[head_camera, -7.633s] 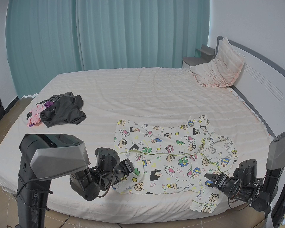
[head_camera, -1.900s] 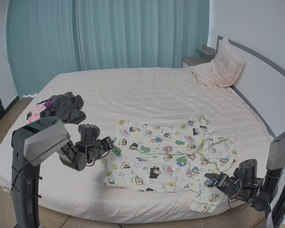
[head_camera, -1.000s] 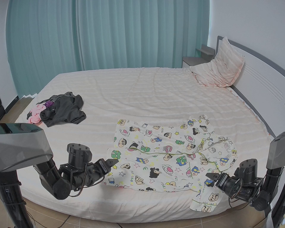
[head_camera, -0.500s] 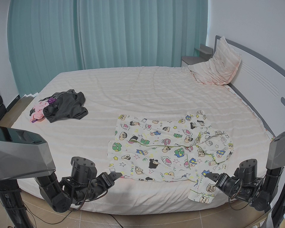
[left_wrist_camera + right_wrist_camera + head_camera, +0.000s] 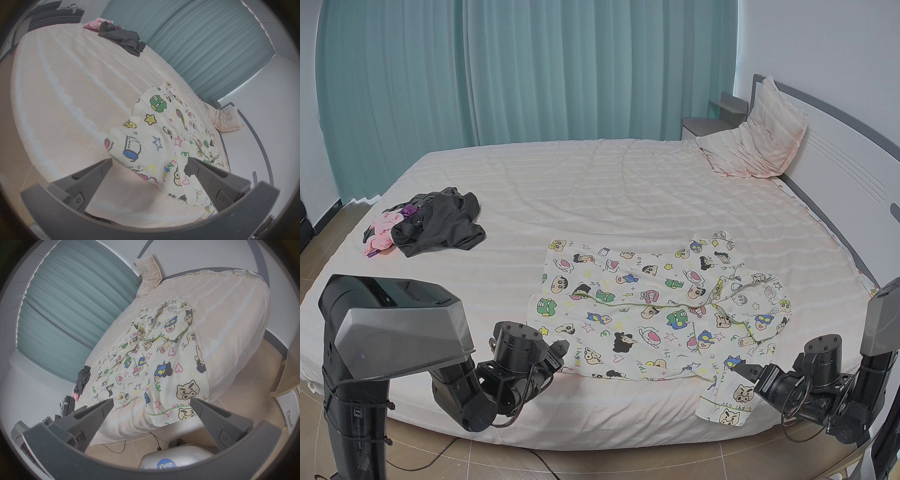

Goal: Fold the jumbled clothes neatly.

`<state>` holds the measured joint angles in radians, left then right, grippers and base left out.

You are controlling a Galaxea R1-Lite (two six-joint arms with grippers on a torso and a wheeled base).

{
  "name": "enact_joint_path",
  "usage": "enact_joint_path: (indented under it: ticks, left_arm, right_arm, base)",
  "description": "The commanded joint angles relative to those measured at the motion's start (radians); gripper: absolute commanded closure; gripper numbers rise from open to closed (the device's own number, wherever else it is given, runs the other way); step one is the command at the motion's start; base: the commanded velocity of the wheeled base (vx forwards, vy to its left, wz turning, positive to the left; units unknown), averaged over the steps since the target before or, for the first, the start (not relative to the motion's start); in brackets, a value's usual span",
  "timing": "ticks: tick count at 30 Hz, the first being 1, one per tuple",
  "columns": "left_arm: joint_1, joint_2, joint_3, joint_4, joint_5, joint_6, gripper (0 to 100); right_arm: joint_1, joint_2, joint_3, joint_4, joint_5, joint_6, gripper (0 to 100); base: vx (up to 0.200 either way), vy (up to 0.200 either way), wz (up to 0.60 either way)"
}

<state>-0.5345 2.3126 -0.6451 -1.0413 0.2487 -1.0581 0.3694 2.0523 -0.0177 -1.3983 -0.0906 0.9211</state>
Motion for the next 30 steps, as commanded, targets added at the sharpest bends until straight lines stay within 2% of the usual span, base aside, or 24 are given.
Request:
enact_joint_path:
  ticks: [1, 4, 5, 13, 14, 18, 22, 28, 30]
  left_arm:
    - [-0.004, 0.050, -0.042, 0.003, 0.004, 0.000, 0]
    - [0.002, 0.059, -0.054, 0.003, 0.009, 0.001, 0]
    - [0.004, 0.061, -0.056, 0.003, 0.009, 0.001, 100]
    - [0.039, 0.061, -0.050, 0.001, 0.046, -0.003, 100]
    - [0.062, 0.062, -0.042, 0.000, 0.061, -0.008, 100]
    - [0.068, 0.044, -0.004, -0.008, 0.063, -0.036, 100]
    - [0.077, -0.050, 0.055, -0.010, 0.078, -0.040, 100]
    - [0.071, -0.053, 0.085, -0.014, 0.099, -0.037, 100]
    - [0.076, -0.051, 0.084, -0.039, 0.099, -0.039, 100]
  right_arm:
    - [0.000, 0.002, 0.018, -0.001, 0.000, 0.001, 0]
    - [0.000, 0.002, 0.018, -0.001, 0.000, 0.001, 0]
    - [0.000, 0.002, 0.018, -0.001, 0.000, 0.001, 0]
    - [-0.033, 0.020, 0.018, -0.002, 0.002, -0.007, 0]
    - [-0.064, 0.034, 0.015, -0.013, 0.002, -0.025, 0]
    - [-0.112, 0.069, 0.015, -0.059, 0.003, -0.064, 0]
    - [-0.179, 0.178, -0.002, -0.172, 0.003, -0.099, 0]
    - [-0.233, 0.266, -0.068, -0.168, 0.006, -0.131, 0]
    - [-0.251, 0.281, -0.099, -0.168, 0.011, -0.168, 0]
  base:
    - [0.000, 0.000, 0.00]
    - [0.000, 0.000, 0.00]
    - [0.000, 0.000, 0.00]
    - [0.000, 0.000, 0.00]
    - [0.000, 0.000, 0.00]
    - [0.000, 0.000, 0.00]
    - [0.000, 0.000, 0.00]
    - [0.000, 0.000, 0.00]
    - [0.000, 0.000, 0.00]
